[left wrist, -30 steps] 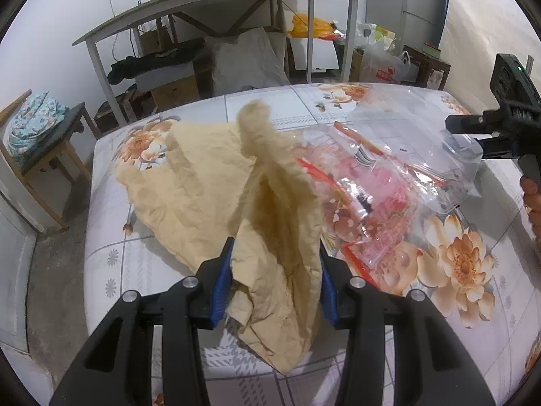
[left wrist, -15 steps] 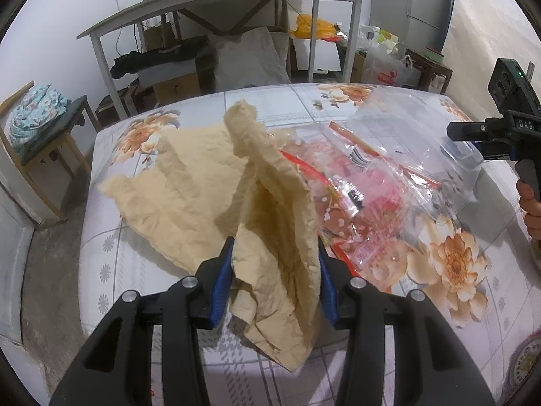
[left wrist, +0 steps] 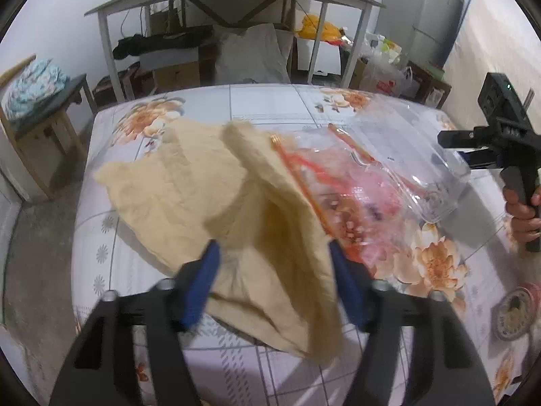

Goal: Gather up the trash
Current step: 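Close the left gripper firmly on the tan cloth while the right holds the container, then carry the cloth and container to the blue basket and release both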

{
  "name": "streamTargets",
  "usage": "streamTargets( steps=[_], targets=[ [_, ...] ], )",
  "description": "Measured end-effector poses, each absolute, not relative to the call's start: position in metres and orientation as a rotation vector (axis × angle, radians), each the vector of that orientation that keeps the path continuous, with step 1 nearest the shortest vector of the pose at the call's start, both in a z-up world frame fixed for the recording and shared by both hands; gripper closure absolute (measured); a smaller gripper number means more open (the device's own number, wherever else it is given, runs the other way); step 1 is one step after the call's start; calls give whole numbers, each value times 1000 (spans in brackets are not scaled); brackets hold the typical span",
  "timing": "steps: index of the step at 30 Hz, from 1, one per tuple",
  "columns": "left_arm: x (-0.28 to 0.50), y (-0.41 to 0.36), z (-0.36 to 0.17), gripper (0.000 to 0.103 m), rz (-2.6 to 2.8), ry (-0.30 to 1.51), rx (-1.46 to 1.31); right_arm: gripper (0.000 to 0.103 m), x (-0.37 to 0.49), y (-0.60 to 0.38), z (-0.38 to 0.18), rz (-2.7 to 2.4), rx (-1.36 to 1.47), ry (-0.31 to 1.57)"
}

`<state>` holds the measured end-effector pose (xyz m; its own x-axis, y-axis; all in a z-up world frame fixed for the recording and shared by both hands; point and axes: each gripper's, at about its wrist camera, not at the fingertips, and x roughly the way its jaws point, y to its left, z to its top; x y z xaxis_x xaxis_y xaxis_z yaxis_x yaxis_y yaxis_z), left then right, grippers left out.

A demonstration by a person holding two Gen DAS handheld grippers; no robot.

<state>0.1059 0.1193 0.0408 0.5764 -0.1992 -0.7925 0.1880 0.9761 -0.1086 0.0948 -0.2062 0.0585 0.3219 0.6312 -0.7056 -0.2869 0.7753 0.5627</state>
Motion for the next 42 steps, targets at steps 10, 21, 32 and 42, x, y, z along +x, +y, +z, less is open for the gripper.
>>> streamTargets(
  steps=[10, 21, 32, 42],
  targets=[
    [116, 105, 32, 29, -147, 928, 105, 9, 105, -157, 66, 592, 218, 1169],
    [126, 103, 33, 29, -124, 954, 85, 7, 106, -87, 56, 318, -143, 1238],
    [111, 122, 48, 99, -112, 967, 8, 25, 93, -129, 76, 317, 121, 1200],
    [74, 147, 104, 99, -94, 864, -59, 25, 50, -170, 144, 361, 201, 1049]
  ],
)
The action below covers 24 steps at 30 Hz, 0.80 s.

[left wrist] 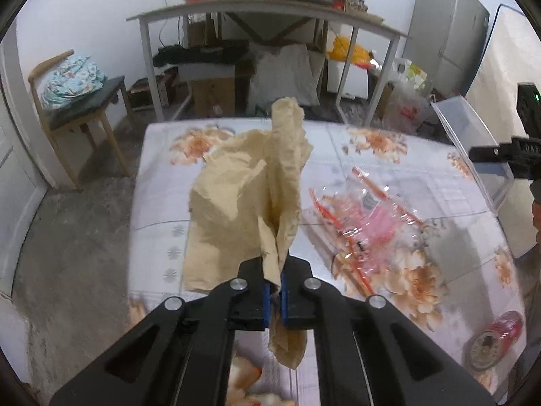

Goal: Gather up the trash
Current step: 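Carry the cloth and container to the blue basket and release both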

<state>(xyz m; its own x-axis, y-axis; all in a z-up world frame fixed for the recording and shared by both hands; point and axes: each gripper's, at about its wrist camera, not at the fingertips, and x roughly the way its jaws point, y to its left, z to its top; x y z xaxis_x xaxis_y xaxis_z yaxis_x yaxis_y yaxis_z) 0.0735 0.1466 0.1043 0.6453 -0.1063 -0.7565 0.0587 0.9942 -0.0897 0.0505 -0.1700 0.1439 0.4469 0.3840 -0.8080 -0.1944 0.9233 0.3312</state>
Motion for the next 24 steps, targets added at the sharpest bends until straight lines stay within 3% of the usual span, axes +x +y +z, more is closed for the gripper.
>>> streamTargets(
  steps=[10, 16, 24],
  targets=[
    [-44, 168, 148, 99, -229, 794, -224, 21, -68, -221, 175, 478, 325, 936],
    [-144, 170, 128, 99, -323, 813, -356, 21, -179, -239, 175, 512, 336, 818],
    [-255, 211, 119, 99, -252, 741, -538, 19, -257, -193, 151, 652, 367, 852]
  ],
)
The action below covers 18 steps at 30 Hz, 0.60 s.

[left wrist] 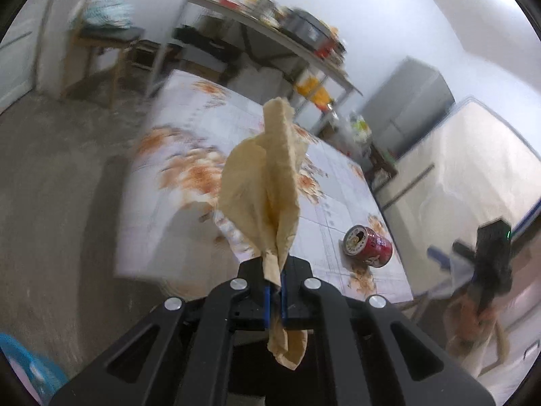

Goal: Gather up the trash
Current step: 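Carry the cloth and container to the blue basket and release both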

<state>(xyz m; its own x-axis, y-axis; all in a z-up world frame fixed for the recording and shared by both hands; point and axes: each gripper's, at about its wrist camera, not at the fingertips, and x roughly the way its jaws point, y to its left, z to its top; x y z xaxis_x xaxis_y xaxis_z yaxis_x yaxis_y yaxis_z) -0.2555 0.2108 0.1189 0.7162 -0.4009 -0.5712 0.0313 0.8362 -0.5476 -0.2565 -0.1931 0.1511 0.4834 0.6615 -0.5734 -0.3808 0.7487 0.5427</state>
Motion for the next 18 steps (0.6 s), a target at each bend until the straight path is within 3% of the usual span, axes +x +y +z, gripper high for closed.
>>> streamTargets(
  steps=[8, 14, 18],
  targets=[
    [-411, 340, 94, 99, 202, 701, -680, 19, -290, 5, 96, 1072, 413, 1084],
    [-521, 422, 51, 99, 495, 712, -845, 18, -320, 202, 34, 1261, 176, 1338],
    [-555, 458, -14, 98, 642, 820, -901, 16, -335, 311, -20, 1259, -83, 1431]
  ],
)
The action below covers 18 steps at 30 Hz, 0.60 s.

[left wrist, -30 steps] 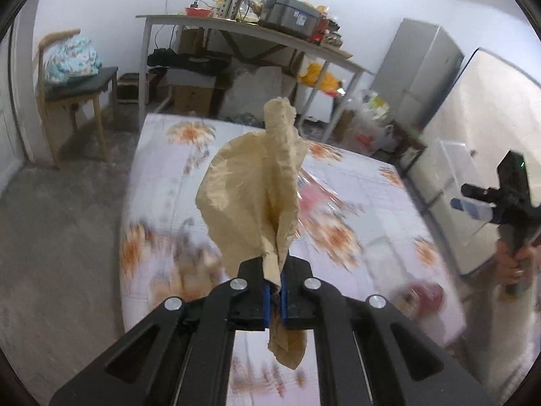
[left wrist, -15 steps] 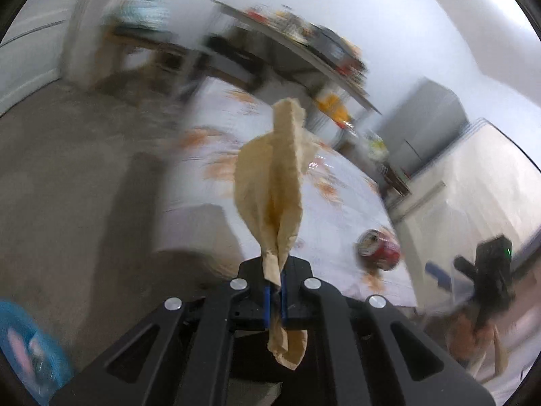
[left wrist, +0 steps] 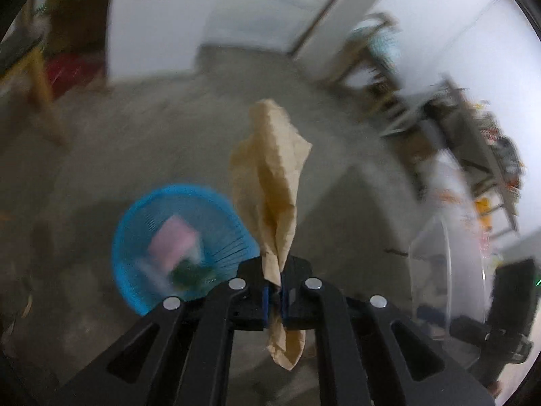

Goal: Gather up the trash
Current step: 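Carry the cloth and container to the blue basket and release both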

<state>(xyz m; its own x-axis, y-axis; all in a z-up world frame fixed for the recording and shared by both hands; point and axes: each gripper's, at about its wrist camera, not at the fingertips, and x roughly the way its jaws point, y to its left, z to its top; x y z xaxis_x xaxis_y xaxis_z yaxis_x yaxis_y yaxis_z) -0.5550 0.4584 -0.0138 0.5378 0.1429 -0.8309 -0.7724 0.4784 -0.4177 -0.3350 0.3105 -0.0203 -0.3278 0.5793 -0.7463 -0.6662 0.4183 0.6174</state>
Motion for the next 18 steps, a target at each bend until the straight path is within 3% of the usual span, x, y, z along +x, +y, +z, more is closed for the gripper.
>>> streamTargets(
  steps=[4, 7, 9, 11, 12, 18],
  targets=[
    [-555, 477, -87, 98, 676, 930, -954, 16, -352, 381, -75, 1183, -307, 1425],
    [-556, 484, -137, 95, 703, 1002, -943, 14, -356, 423, -124, 1189, -344, 1531],
    [-559, 491, -162, 81, 776, 1048, -922, 11, -351, 453, -155, 1167, -357, 1536],
    [-566, 495, -169, 44, 883, 1079, -889, 10, -356, 475, -176, 1144, -444, 1530],
    [-572, 495, -167, 37, 921, 1063, -887, 10, -351, 490, -191, 1101, -501, 1561],
    [-599, 499, -138, 17, 974, 983, -889, 8, -372, 492, -207, 1066, -507, 1639]
  ],
)
